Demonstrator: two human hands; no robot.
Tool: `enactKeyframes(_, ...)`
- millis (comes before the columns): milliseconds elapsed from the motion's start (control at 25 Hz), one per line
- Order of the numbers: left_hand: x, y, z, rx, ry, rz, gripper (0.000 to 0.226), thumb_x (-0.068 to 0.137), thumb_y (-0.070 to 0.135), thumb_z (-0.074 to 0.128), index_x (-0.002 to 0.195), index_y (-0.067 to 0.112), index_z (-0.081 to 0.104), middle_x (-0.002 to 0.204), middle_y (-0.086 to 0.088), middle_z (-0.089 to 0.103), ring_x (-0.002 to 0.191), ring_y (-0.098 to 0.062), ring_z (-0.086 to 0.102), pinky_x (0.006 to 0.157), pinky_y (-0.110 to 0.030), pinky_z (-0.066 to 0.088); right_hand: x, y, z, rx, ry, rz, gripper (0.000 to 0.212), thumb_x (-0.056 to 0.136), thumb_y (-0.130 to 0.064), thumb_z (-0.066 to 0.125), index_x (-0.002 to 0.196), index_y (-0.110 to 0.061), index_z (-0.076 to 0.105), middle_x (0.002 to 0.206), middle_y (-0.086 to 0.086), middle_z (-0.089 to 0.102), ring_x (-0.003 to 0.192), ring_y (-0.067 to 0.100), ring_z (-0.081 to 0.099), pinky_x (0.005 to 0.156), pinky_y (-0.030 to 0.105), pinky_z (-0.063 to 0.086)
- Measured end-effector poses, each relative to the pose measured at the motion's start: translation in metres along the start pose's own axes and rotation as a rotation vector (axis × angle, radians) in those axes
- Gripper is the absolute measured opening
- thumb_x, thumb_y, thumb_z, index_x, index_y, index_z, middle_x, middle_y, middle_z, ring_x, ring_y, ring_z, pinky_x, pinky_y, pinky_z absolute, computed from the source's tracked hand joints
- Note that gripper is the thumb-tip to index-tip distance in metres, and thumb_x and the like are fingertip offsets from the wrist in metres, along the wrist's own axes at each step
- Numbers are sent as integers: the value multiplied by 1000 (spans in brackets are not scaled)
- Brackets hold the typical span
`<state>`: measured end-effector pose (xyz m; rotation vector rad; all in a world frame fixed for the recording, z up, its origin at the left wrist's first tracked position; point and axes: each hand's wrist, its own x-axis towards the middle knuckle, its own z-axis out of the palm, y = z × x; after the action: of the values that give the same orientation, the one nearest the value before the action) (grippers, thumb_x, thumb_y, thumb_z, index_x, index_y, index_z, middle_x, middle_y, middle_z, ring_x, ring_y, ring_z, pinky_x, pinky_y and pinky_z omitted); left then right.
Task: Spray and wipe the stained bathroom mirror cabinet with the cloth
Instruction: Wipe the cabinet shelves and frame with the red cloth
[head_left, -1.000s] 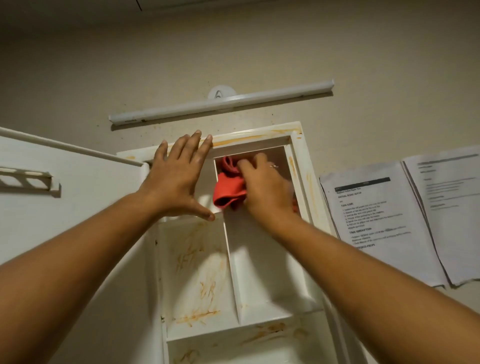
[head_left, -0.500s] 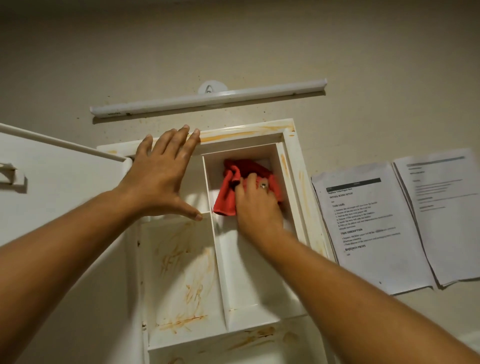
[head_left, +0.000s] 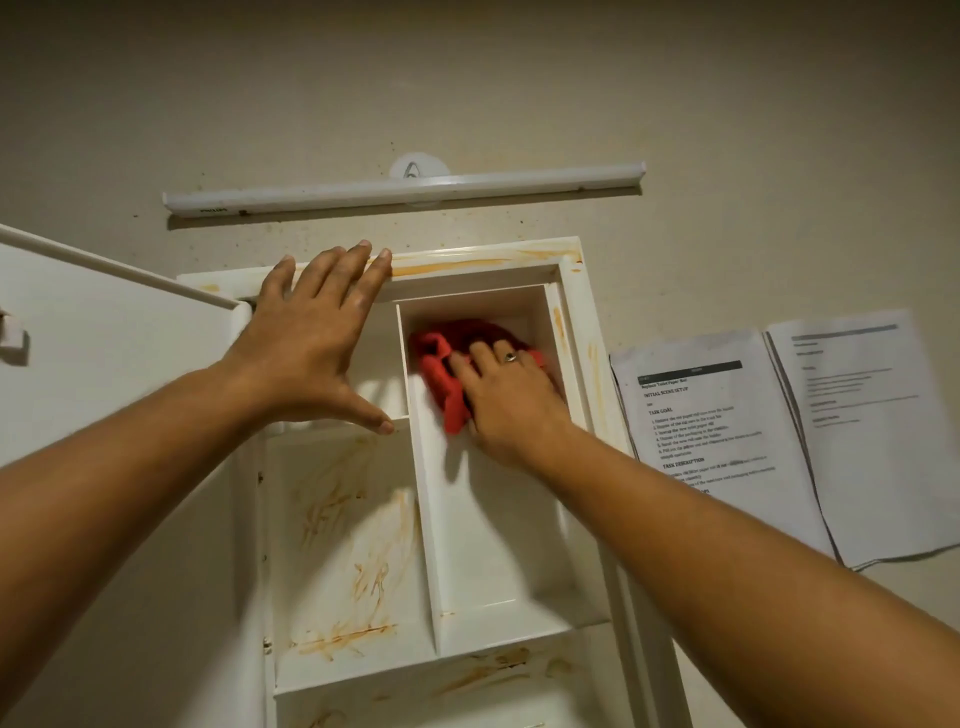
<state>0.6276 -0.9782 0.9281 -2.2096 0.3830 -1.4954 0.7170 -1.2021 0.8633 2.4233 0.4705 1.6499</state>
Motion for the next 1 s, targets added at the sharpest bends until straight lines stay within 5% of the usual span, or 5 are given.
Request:
enactKeyframes(200, 2, 2, -1, 15, -6, -14, 161, 46, 97, 66, 160, 27, -25, 172, -5, -17, 159, -28, -11, 126, -60, 2, -34, -55, 22, 68, -35, 352, 85, 96, -37, 64, 161, -6, 19, 158, 28, 31, 146, 49, 34, 117, 56, 39)
enactKeyframes(360, -1, 5, -7, 12, -30, -14, 161, 47, 92, 71, 160, 26, -21, 172, -7, -14, 159, -31, -8, 126, -61, 3, -118, -89, 18, 196, -243, 31, 86, 77, -37, 87, 147, -12, 43, 141, 15, 49, 124, 38, 53, 96, 48, 55)
enactKeyframes(520, -1, 6, -9, 17, -39, -18, 160, 49, 89, 74, 161, 25, -20, 172, -8, -14, 159, -31, -9, 126, -60, 1, -95, -43, -17, 594, -188, 146, 12, 90, -23, 64, 101, -28, 63, 98, -4, 57, 97, 26, 64, 70, 35, 49)
enactKeyframes(680, 0, 5, -6, 13, -25, -4, 158, 50, 89, 73, 162, 25, -17, 172, -8, -13, 159, -31, -8, 126, -61, 1, -33, -37, -43, 1136, 76, 404, 24, 85, 2, 58, 95, -19, 59, 96, 4, 64, 76, 16, 65, 62, 30, 54)
enactKeyframes(1000, 2, 2, -1, -14, 4, 44, 153, 48, 90, 65, 163, 25, -11, 173, -10, -5, 159, -35, -2, 124, -65, 4, -108, -80, 16, 1146, -275, 423, 27, 89, 2, 62, 100, -22, 57, 96, -2, 67, 88, 22, 68, 79, 41, 62)
